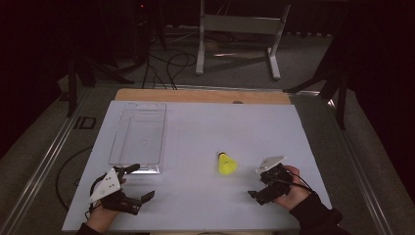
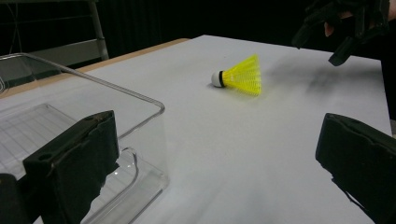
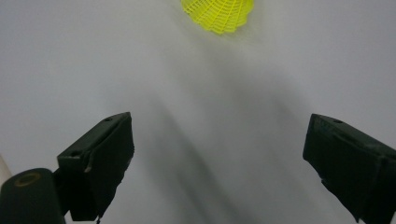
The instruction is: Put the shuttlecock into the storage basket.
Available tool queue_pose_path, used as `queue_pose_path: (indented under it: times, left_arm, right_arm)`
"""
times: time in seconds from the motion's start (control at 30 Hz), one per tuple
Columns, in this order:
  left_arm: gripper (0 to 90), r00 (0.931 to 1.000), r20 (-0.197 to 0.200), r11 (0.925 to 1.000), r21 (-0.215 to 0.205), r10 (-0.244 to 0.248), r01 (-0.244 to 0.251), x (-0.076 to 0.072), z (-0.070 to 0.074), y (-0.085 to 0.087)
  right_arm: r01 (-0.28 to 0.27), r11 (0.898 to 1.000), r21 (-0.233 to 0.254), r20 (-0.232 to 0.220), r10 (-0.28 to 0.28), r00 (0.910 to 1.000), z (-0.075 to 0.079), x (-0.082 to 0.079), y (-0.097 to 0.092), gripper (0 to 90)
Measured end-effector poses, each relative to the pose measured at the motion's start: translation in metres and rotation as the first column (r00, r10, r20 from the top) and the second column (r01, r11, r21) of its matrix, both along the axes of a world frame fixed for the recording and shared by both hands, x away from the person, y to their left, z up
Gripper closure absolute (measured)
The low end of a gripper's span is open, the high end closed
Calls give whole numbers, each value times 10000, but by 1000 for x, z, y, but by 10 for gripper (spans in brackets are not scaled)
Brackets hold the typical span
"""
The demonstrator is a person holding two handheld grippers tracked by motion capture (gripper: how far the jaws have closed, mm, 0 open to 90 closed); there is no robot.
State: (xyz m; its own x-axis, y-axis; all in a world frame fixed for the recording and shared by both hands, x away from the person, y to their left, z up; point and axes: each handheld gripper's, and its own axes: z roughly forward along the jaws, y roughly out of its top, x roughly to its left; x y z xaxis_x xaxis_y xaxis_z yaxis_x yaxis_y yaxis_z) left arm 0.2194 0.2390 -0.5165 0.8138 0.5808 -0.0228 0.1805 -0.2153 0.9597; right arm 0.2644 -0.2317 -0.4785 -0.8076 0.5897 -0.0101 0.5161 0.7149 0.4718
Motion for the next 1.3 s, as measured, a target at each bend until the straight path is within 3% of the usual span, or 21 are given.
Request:
queue_pose_path:
  times: [0.37, 0.7, 1.17, 1.3]
  left_arm:
    - [2, 10000, 6, 10000, 12, -20, 20, 0, 0, 0]
    - [2, 10000, 28, 10000, -5, -31, 32, 0, 0, 0]
    - [2, 10000, 18, 10000, 23, -31, 31, 0, 0, -1]
    - [2, 10000, 13, 10000, 28, -35, 35, 0, 0, -1]
  right_arm:
    - [261, 9977, -628, -349, -283, 9990, -3, 9, 15, 88]
    - [635, 9948, -793, -555, -680, 9961, -2, 15, 22, 109]
    - [939, 9865, -1342, -1177, -1100, 9869, 1, 26, 32, 108]
    - [1222, 9791, -1626, -1291, -1439, 9811, 2, 30, 38, 131]
